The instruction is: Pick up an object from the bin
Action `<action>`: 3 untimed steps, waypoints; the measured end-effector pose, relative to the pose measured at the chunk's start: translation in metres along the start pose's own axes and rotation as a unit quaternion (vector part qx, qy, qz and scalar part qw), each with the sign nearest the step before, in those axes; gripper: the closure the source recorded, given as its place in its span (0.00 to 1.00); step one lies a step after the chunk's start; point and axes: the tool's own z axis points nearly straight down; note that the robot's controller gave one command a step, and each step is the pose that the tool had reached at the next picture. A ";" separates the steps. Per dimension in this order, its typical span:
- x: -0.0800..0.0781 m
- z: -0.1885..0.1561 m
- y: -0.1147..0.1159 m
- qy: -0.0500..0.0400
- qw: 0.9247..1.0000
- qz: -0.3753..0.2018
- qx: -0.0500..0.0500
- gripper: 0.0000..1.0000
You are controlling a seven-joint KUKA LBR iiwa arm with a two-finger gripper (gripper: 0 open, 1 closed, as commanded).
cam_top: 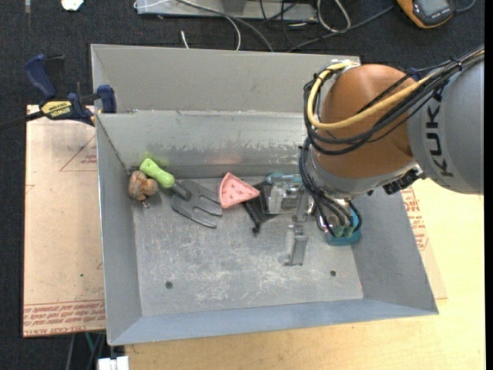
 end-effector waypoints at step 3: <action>-0.089 0.072 -0.054 -0.013 0.999 -0.035 -0.001 0.00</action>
Offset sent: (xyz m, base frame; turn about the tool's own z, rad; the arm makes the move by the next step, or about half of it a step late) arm 0.0842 -0.0890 -0.1647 -0.1764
